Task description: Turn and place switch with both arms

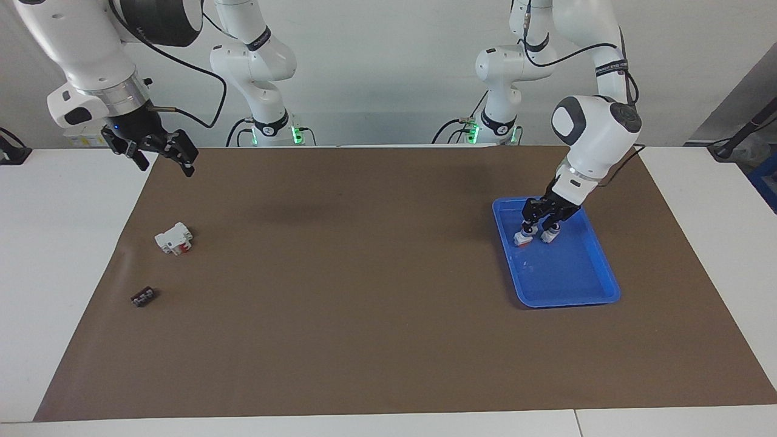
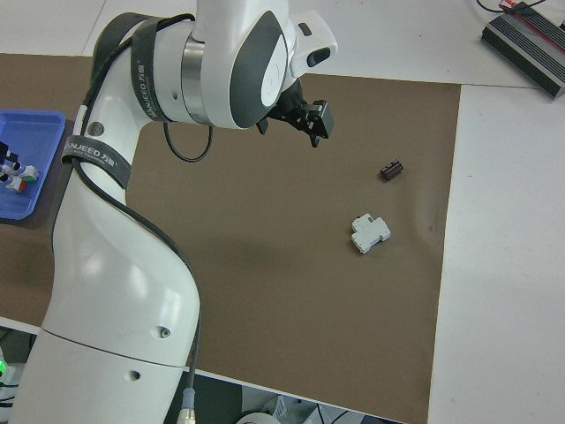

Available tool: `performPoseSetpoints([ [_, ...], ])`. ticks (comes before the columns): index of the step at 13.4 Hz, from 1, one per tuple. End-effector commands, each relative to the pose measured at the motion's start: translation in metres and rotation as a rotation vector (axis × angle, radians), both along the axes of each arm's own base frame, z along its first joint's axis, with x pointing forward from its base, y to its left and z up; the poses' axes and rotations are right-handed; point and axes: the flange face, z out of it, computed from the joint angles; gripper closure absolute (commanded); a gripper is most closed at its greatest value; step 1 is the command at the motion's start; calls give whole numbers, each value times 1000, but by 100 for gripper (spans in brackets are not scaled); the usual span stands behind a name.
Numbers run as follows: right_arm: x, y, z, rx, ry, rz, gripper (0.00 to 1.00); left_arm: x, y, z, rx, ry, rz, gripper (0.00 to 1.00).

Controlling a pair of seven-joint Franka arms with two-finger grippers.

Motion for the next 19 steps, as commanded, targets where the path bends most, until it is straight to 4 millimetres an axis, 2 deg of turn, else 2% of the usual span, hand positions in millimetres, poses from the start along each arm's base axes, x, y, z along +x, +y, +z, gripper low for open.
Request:
performPoseSetpoints([
  [1, -11, -1, 0, -5, 5, -18, 0, 11, 1, 43, 22, -75, -135, 1],
  [4, -5, 6, 4, -26, -44, 1, 0, 17, -1, 101, 62, -141, -191, 1],
  [7, -4, 11, 4, -32, -58, 14, 0, 22, -16, 189, 116, -115, -271, 0],
  [8, -3, 12, 7, -31, -62, 15, 0, 24, -16, 223, 125, -141, -279, 0],
  [9, 0, 13, 9, -30, -69, 13, 0, 26, -16, 248, 156, -146, -293, 0],
  [10, 0, 17, 15, -23, -63, 14, 0, 27, -16, 262, 179, -132, -304, 0],
  [13, -15, 15, 2, -14, -28, 14, 0, 26, -16, 280, 169, -69, -316, 0],
  [18, -11, 17, 8, -14, -67, 69, 0, 21, -13, 283, 180, -67, -308, 0],
  [19, -11, 18, 8, -13, -67, 70, 0, 18, -8, 278, 179, -40, -287, 0],
])
